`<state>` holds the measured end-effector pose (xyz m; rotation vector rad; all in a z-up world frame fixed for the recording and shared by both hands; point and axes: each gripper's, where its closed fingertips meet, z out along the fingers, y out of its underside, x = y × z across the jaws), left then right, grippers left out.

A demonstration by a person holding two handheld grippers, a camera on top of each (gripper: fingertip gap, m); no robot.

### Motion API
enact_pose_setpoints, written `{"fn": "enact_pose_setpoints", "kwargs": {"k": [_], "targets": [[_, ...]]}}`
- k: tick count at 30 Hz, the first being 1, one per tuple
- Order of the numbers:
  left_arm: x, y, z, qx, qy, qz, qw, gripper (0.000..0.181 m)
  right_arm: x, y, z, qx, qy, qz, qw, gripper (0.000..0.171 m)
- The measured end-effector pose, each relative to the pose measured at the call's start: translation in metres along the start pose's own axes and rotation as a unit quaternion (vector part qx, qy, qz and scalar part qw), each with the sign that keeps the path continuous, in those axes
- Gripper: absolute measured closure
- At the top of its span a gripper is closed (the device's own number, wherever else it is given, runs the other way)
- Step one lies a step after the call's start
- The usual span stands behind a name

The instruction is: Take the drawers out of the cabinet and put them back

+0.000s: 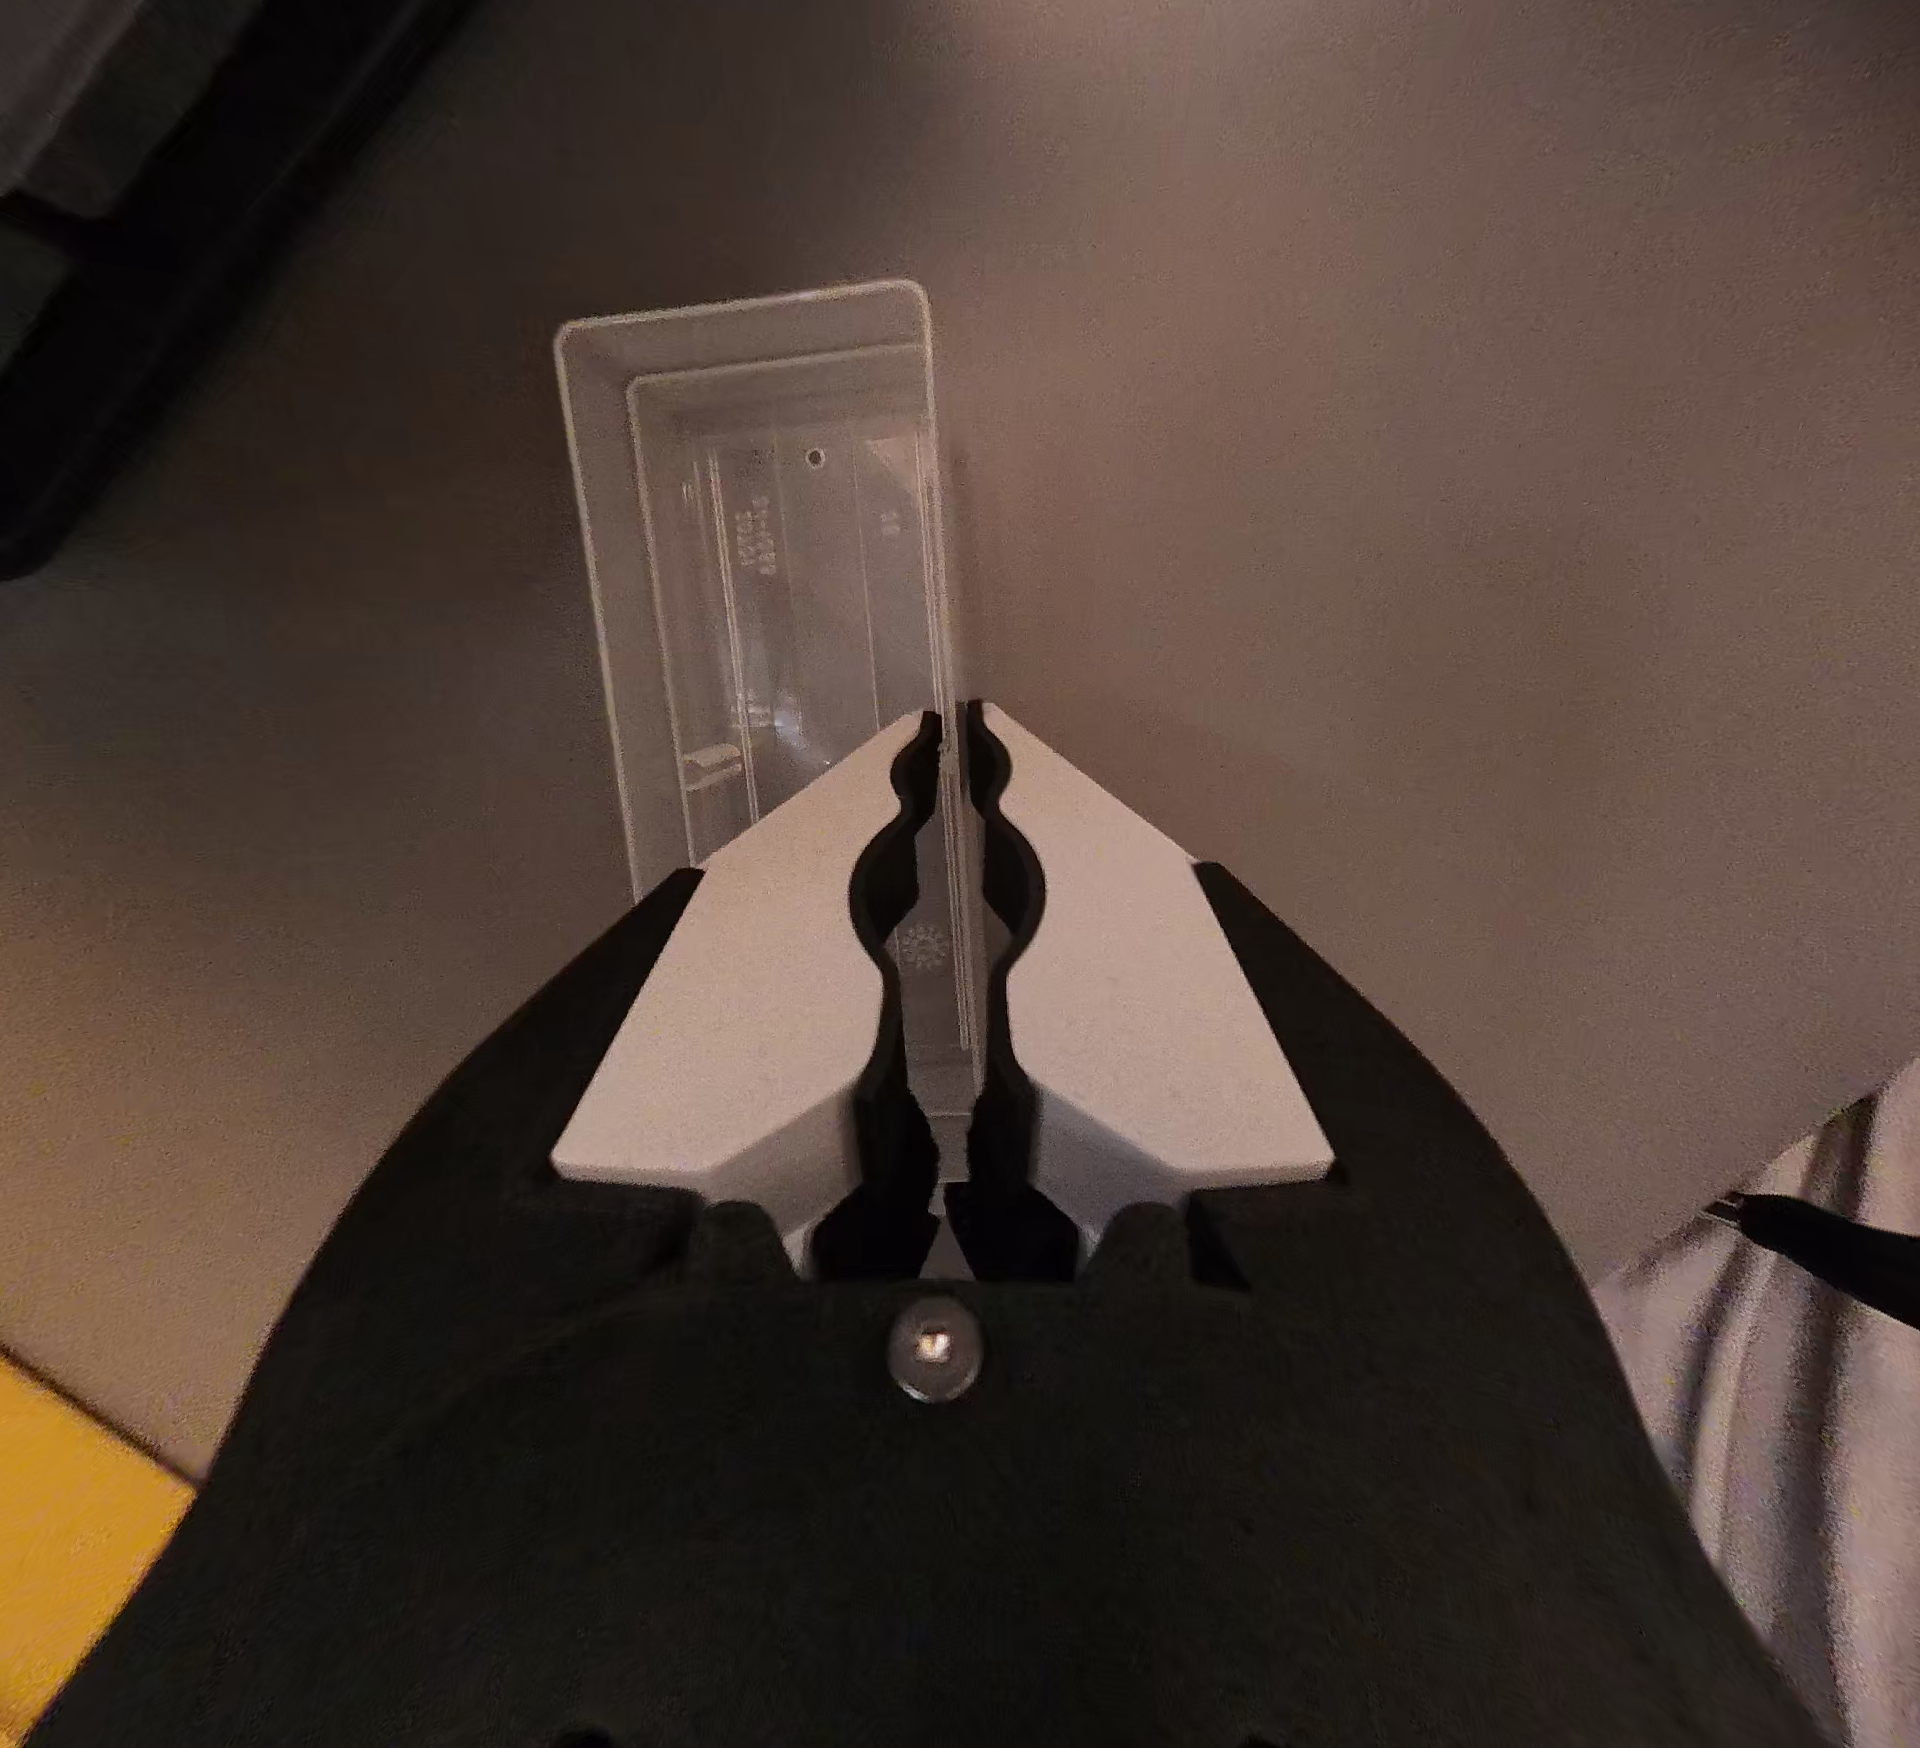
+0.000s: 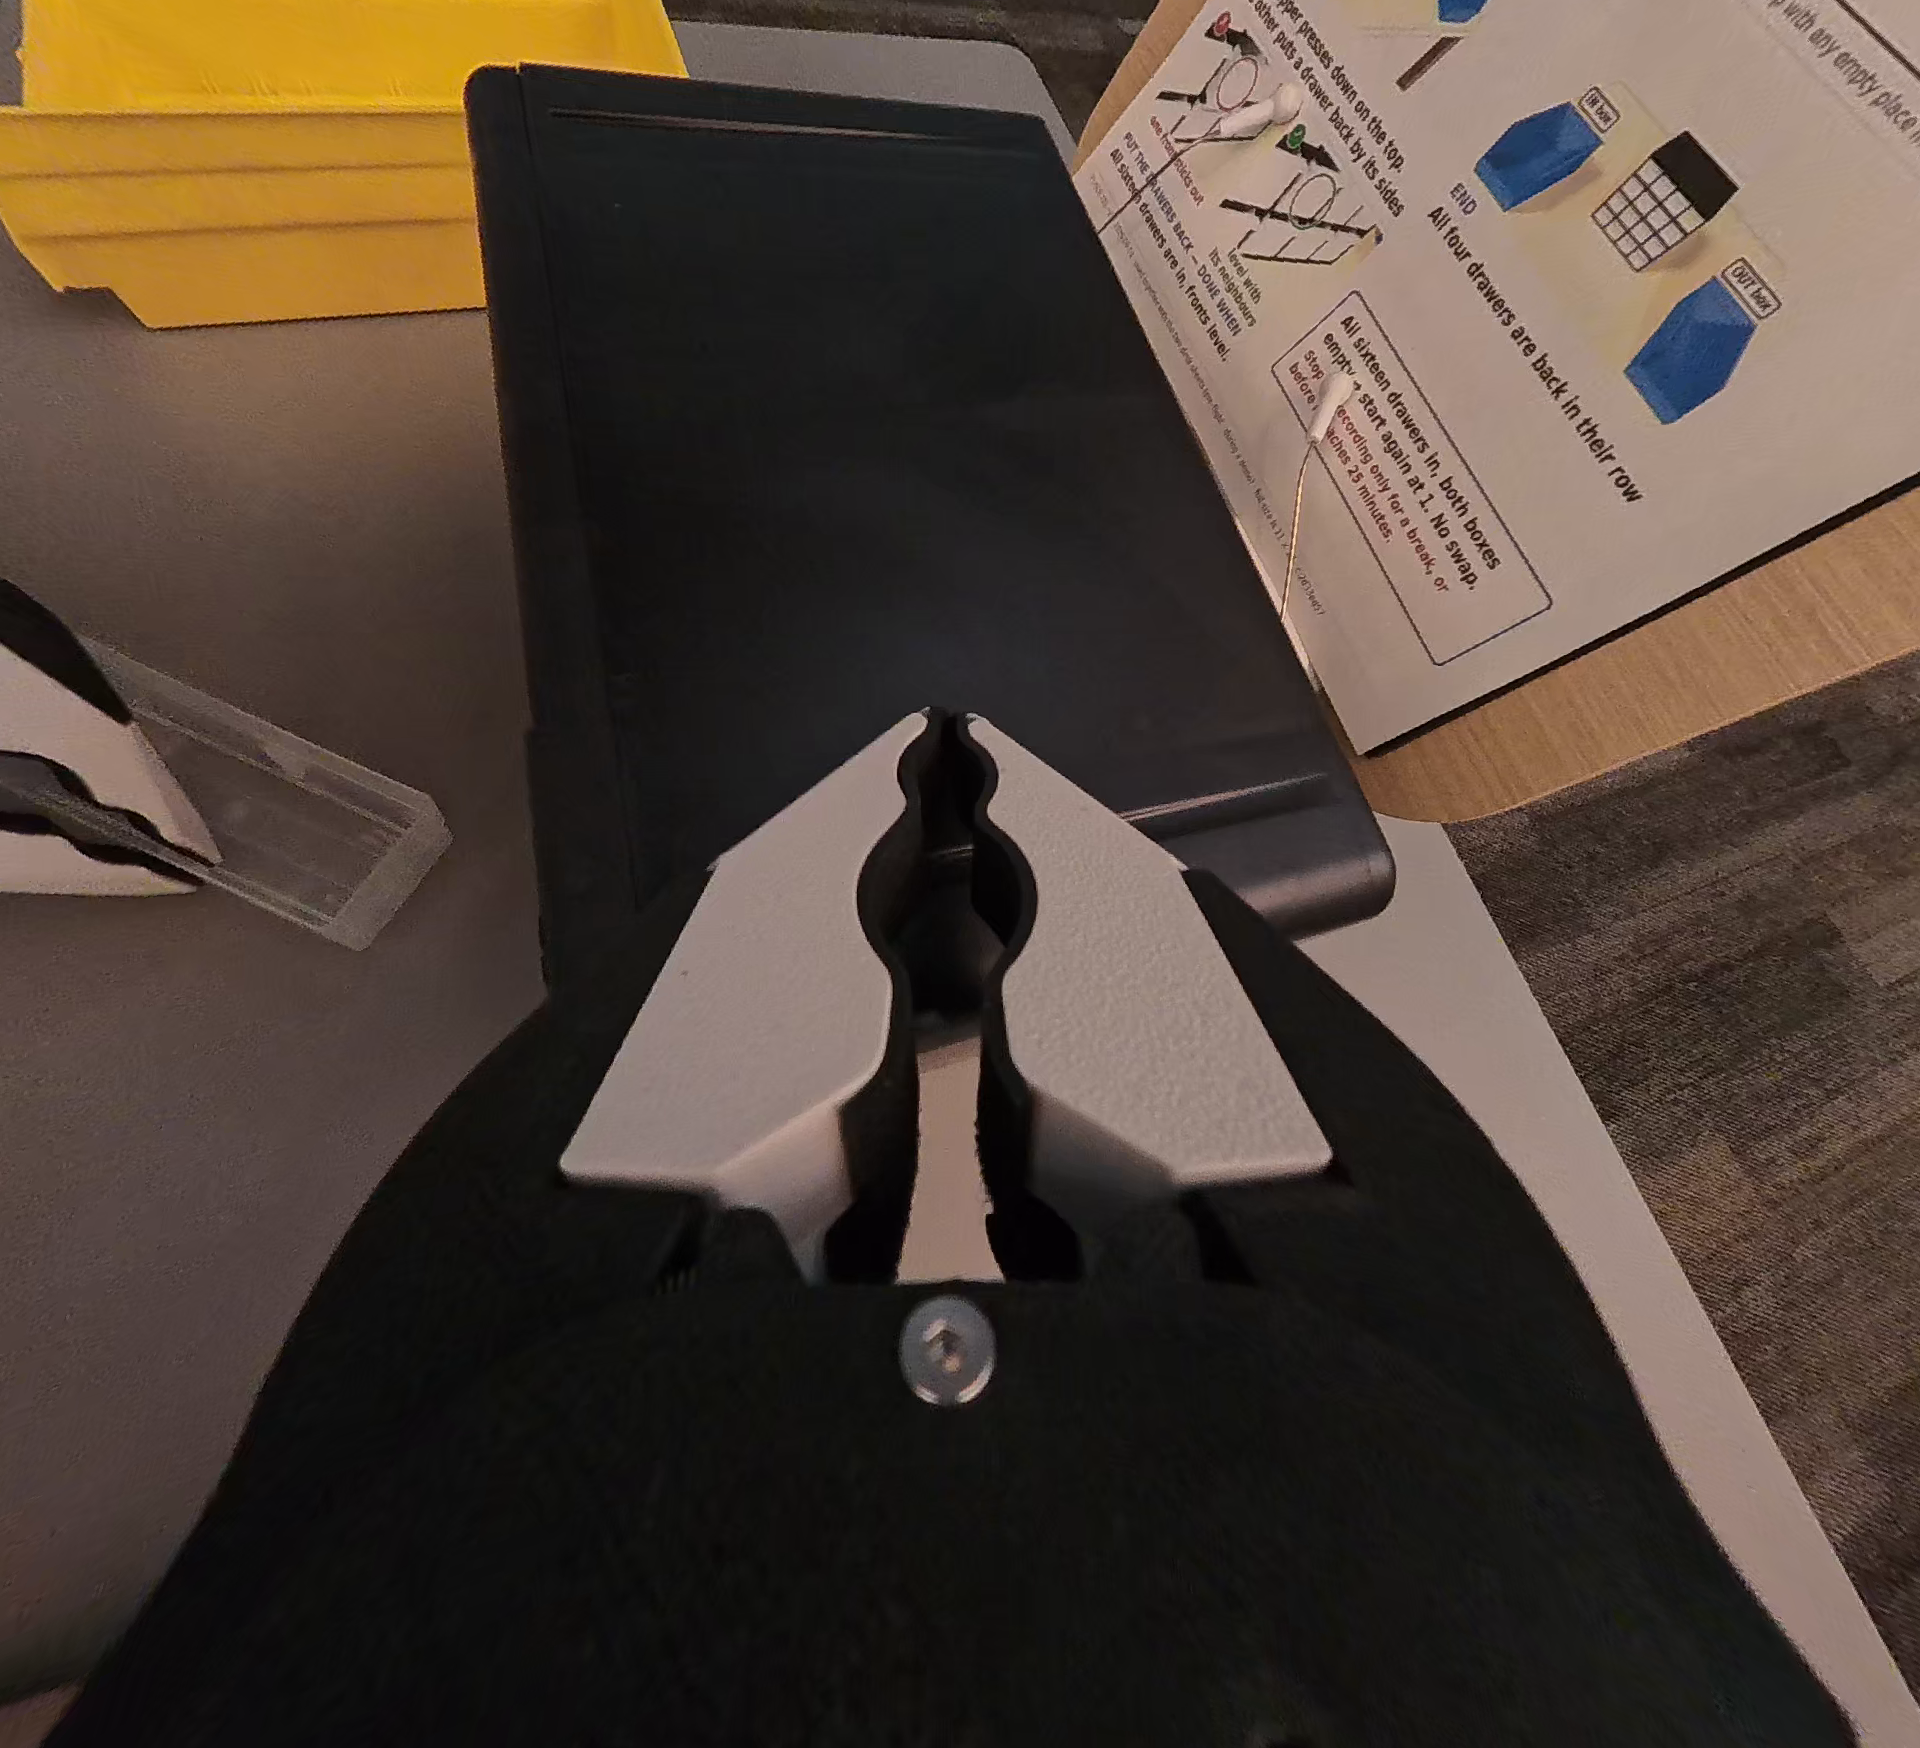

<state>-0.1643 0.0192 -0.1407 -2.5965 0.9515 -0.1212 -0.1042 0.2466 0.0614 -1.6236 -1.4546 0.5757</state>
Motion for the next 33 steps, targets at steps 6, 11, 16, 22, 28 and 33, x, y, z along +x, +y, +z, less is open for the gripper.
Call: {"fn": "enact_pose_setpoints", "kwargs": {"k": [6,11,16,22,28,33], "targets": [[0.004,0.001,0.008,-0.006,0.019,-0.009,1.0,0.17,0.0,0.0,0.0,-0.005,0.008,-0.012,1.0,0.171],[0.0,-0.008,-0.033,0.069,0.03,-0.048,0.996,0.138,0.0,0.0,0.0,-0.005,0.012,-0.015,1.0,0.17],[-0.027,0.008,-0.058,0.118,-0.024,-0.089,0.989,0.107,0.0,0.0,0.0,-0.004,0.008,-0.011,1.0,0.171],[-0.024,0.03,-0.028,0.079,-0.024,-0.093,0.992,0.076,0.0,0.0,0.0,-0.007,0.016,-0.016,1.0,0.171],[-0.01,0.043,-0.011,0.023,0.006,-0.07,0.997,0.108,0.0,0.0,0.001,-0.005,0.012,-0.013,1.0,0.171],[-0.004,0.03,-0.009,0.026,0.03,-0.098,0.994,0.119,0.0,0.0,0.001,-0.005,0.012,-0.015,1.0,0.171]]}}
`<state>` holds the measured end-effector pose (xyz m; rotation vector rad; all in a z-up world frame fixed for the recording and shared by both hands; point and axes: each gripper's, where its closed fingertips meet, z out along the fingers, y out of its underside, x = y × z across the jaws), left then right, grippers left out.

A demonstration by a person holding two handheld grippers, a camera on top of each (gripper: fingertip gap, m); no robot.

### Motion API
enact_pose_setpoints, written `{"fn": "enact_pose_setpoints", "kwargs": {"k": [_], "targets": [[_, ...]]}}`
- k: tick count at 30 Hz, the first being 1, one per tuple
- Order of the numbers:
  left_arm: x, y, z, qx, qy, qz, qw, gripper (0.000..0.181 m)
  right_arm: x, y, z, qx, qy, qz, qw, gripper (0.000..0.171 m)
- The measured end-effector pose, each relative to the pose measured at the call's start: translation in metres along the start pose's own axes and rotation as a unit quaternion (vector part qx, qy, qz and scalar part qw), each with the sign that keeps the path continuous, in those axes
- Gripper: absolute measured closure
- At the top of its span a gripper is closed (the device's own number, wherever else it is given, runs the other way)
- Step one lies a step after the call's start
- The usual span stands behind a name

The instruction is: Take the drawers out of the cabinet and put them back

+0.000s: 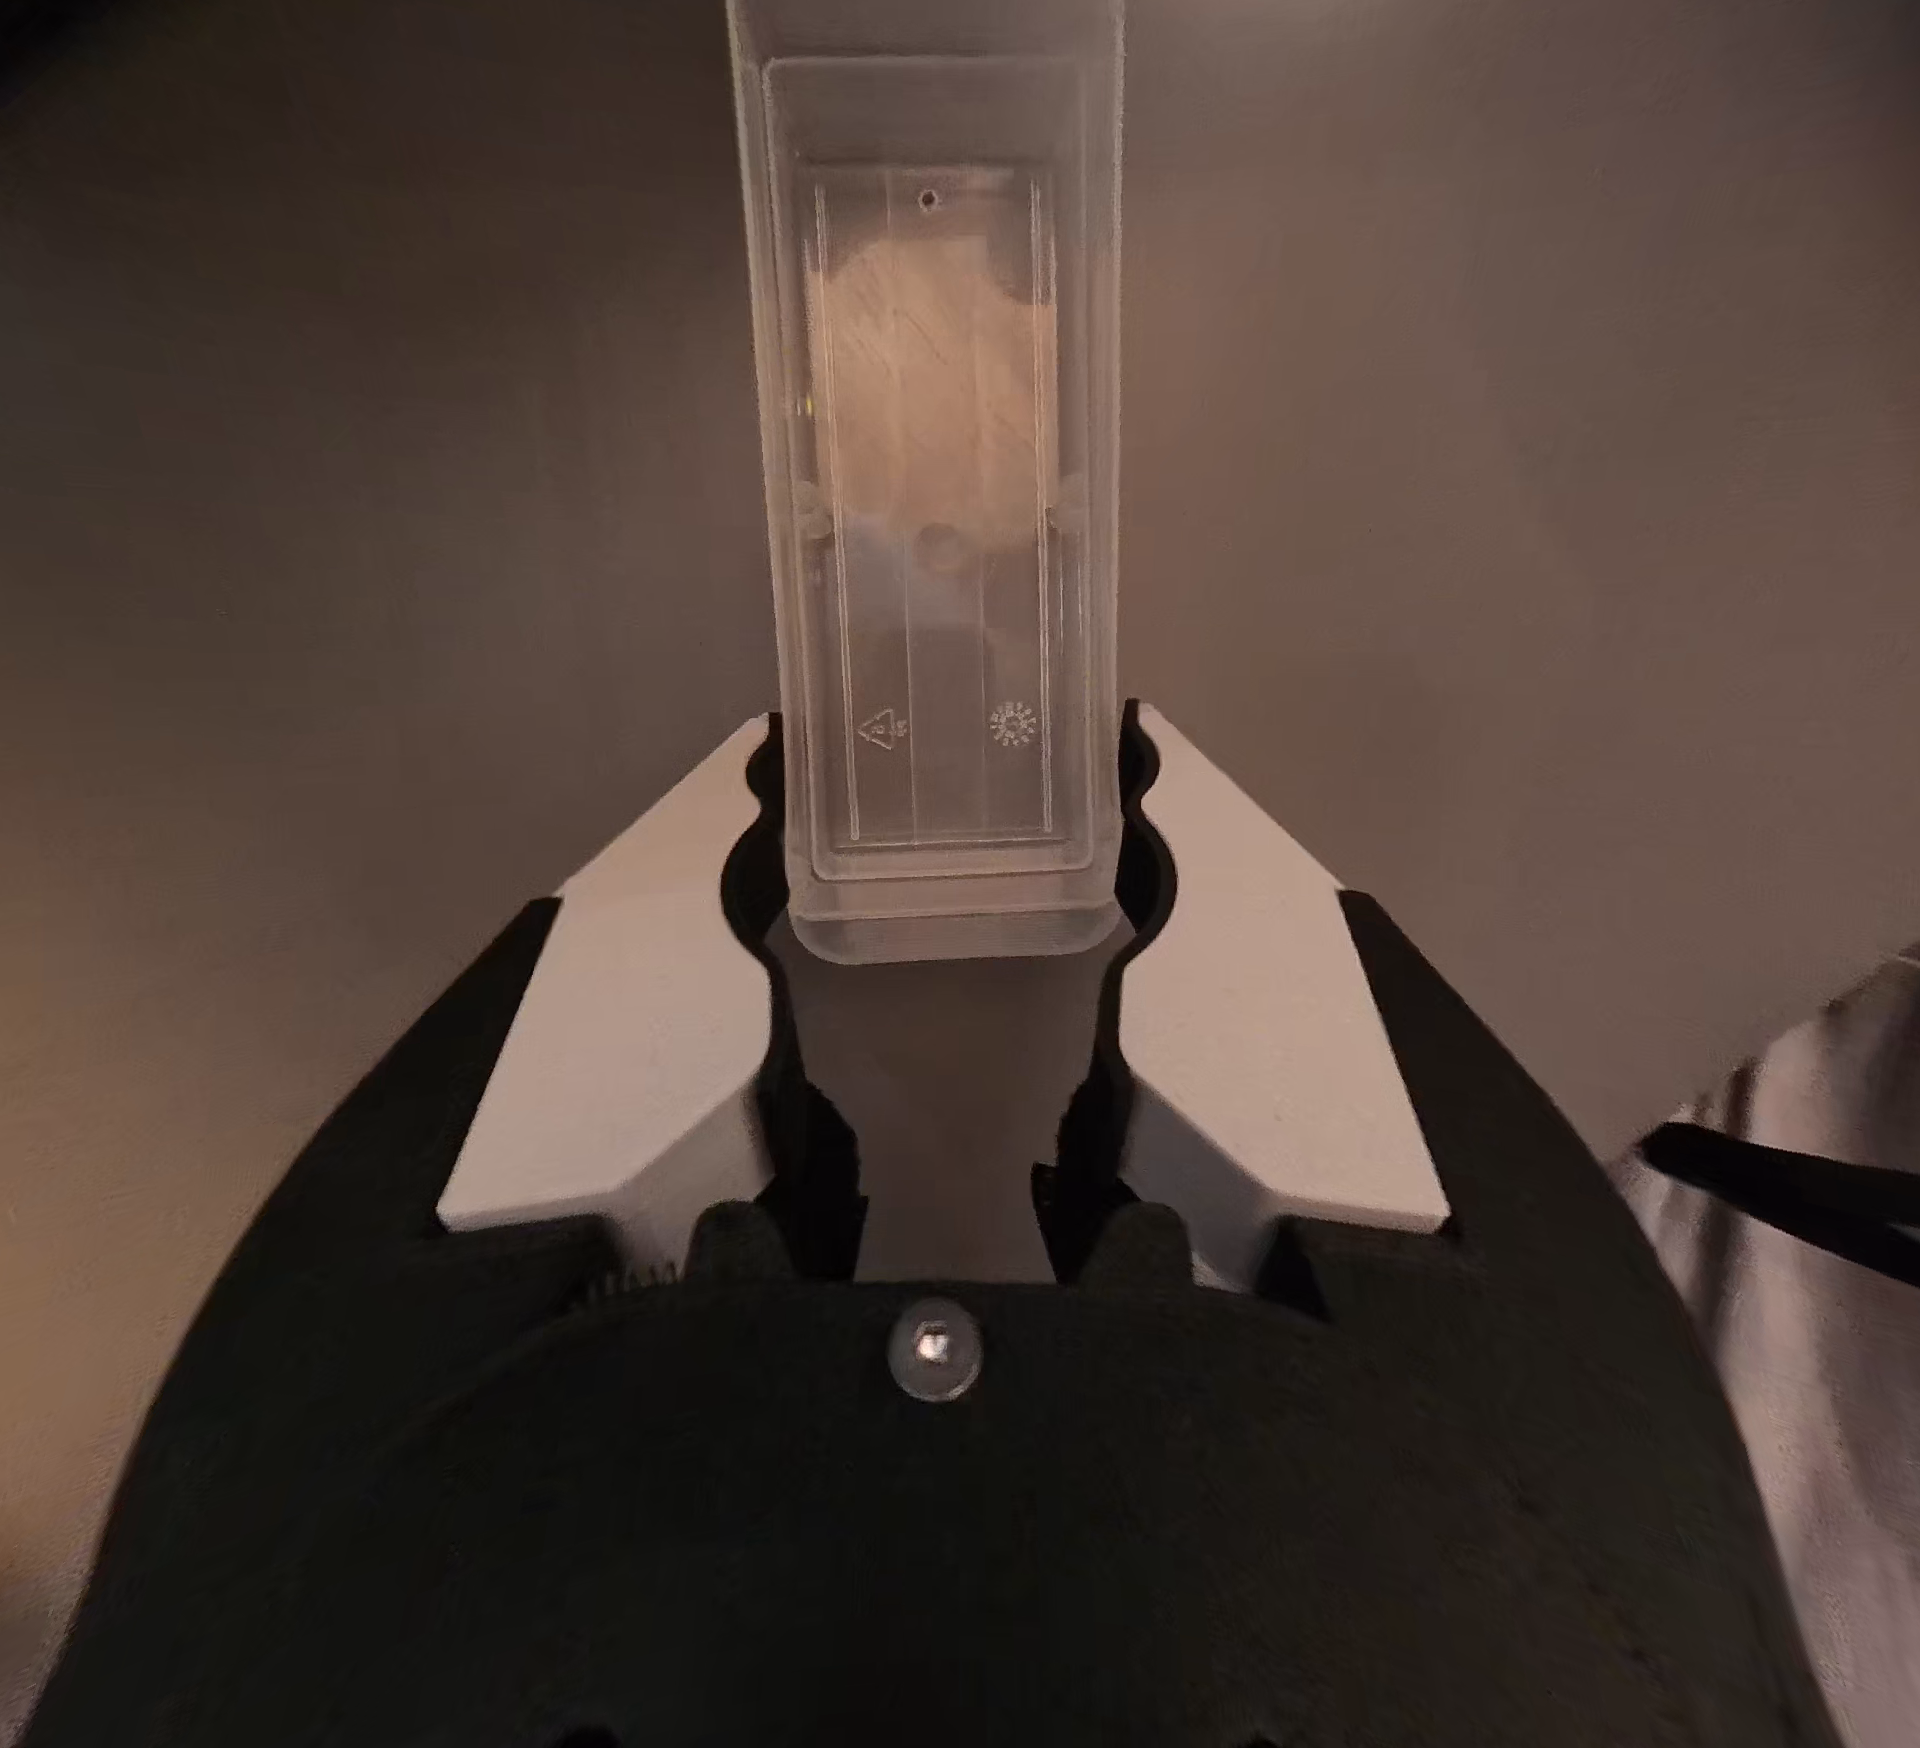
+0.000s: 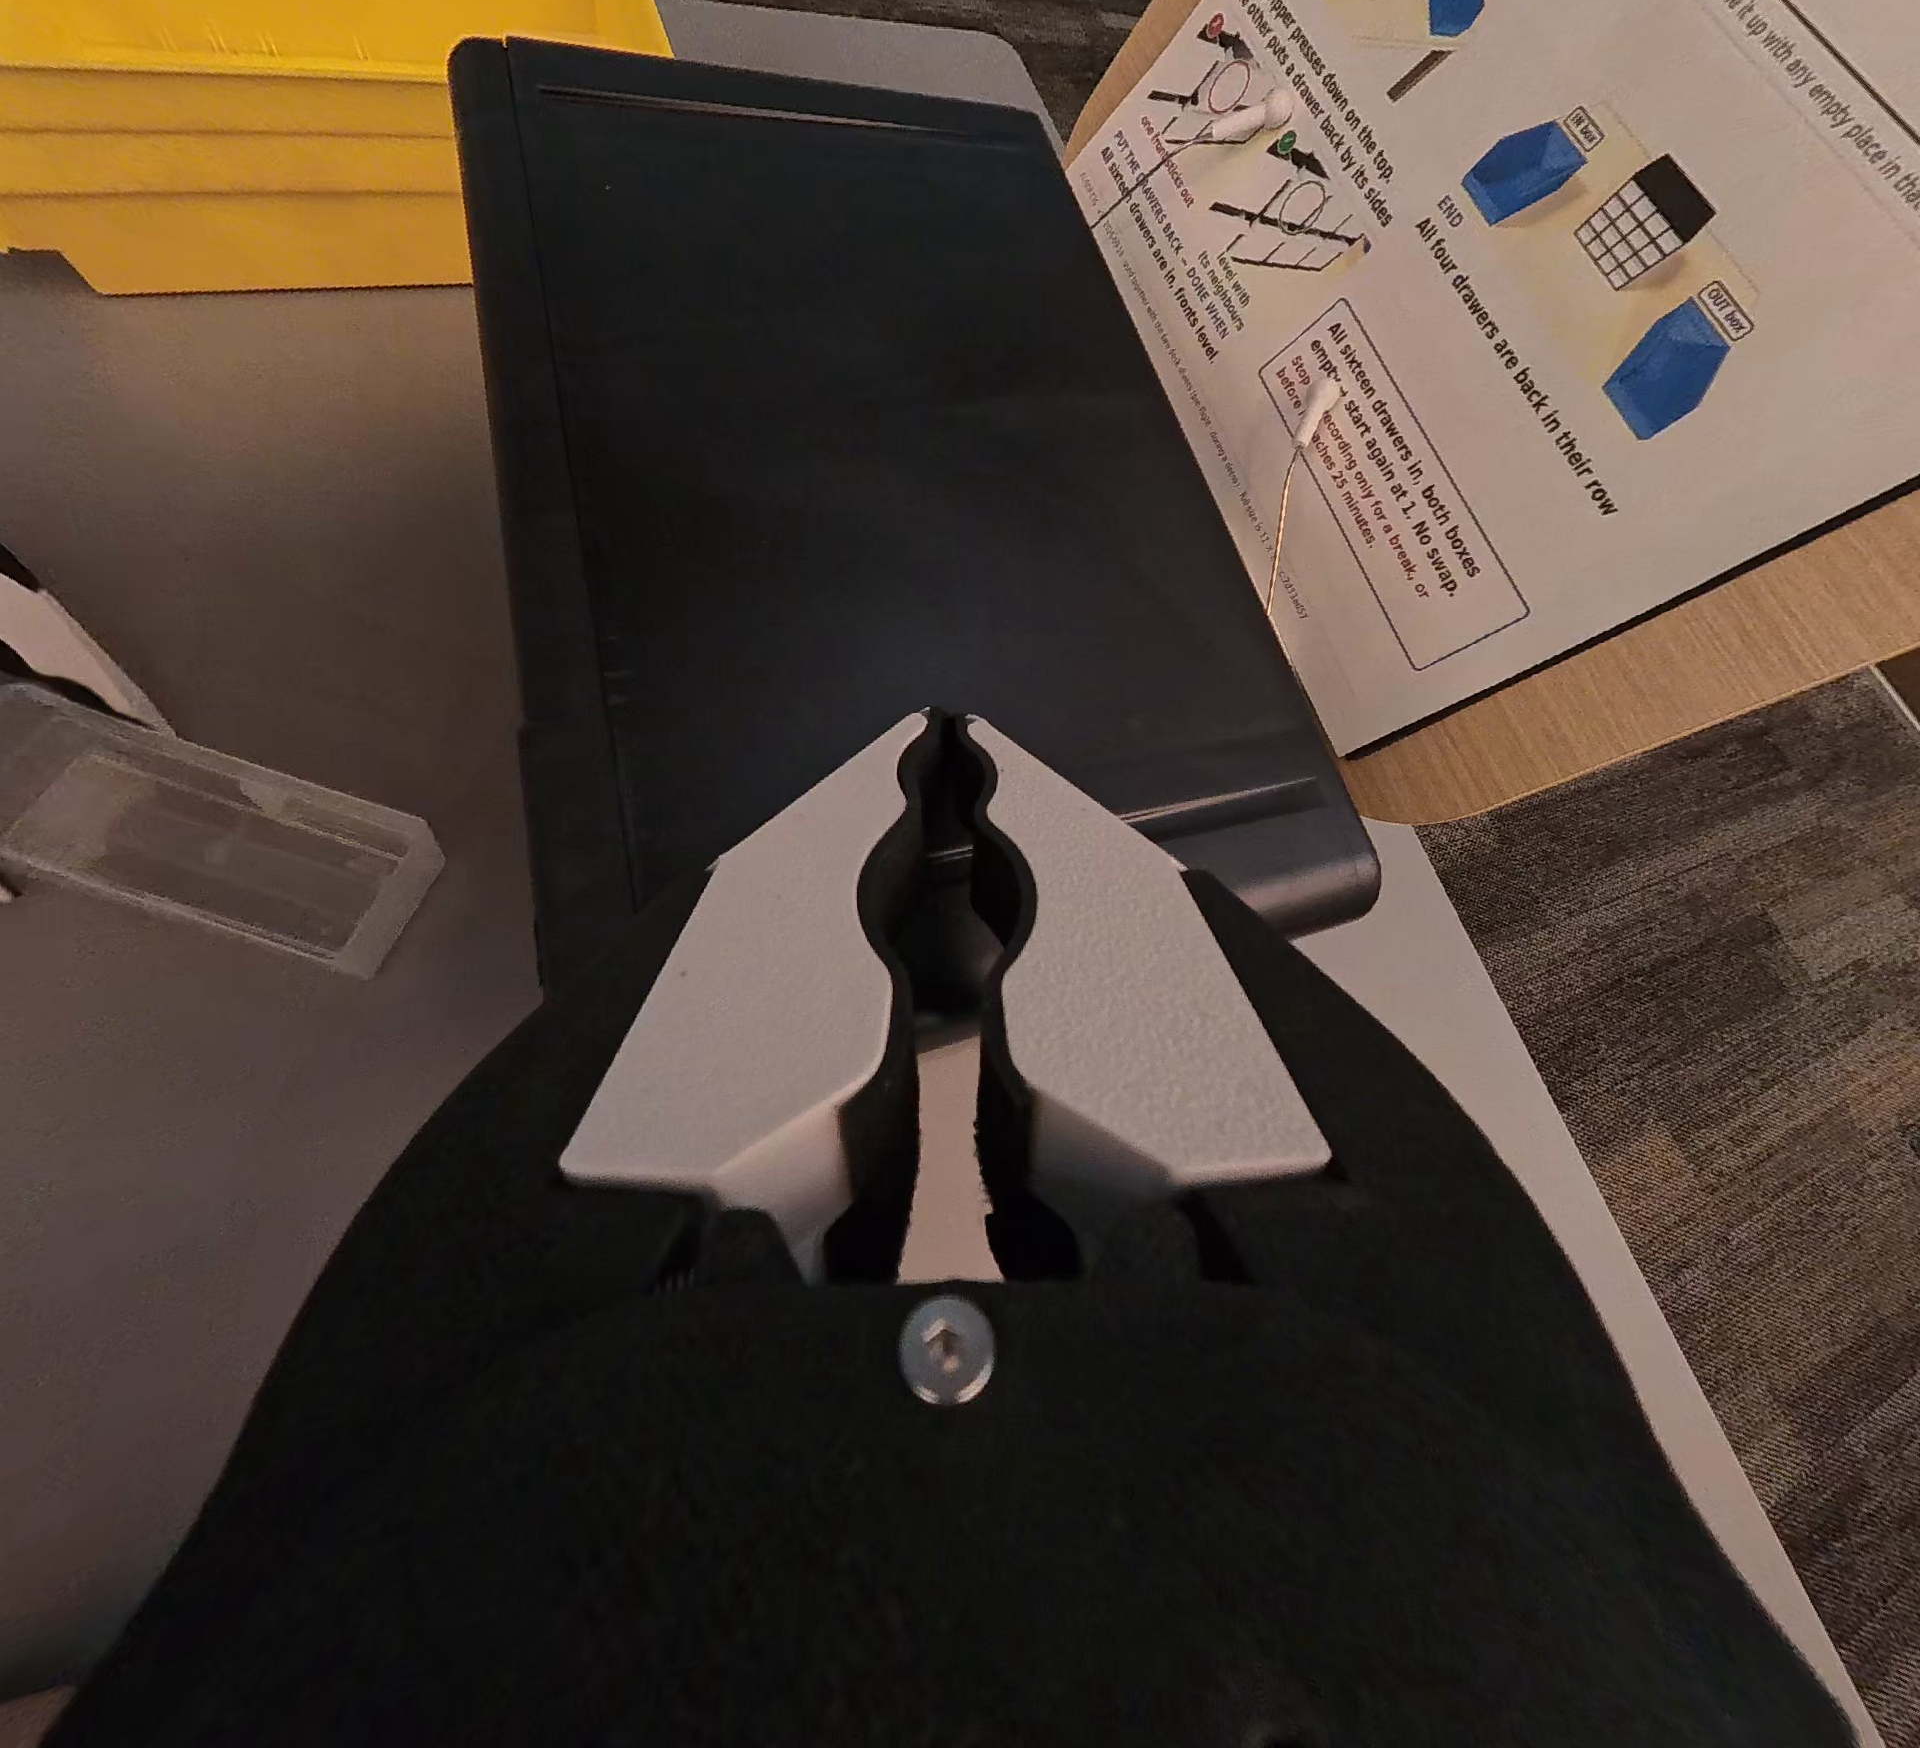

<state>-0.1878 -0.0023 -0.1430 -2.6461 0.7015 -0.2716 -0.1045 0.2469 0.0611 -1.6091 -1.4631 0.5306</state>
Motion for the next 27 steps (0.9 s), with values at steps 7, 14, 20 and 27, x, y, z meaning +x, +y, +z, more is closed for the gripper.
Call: {"fn": "enact_pose_setpoints", "kwargs": {"k": [7,14,20,27], "targets": [[-0.008,-0.038,-0.02,0.031,-0.068,0.002,0.997,0.12,0.0,0.0,0.0,0.006,-0.009,0.005,1.0,0.171],[-0.003,-0.041,-0.012,-0.013,-0.079,0.002,0.997,0.12,0.0,0.0,-0.001,0.01,-0.013,0.006,1.0,0.171],[-0.005,-0.013,0.012,-0.044,-0.051,-0.036,0.997,0.118,0.0,0.0,-0.001,0.015,-0.019,0.011,1.0,0.171],[-0.013,-0.025,0.017,-0.054,-0.086,-0.026,0.995,0.093,0.0,0.0,-0.001,0.015,-0.019,0.011,1.0,0.171]]}}
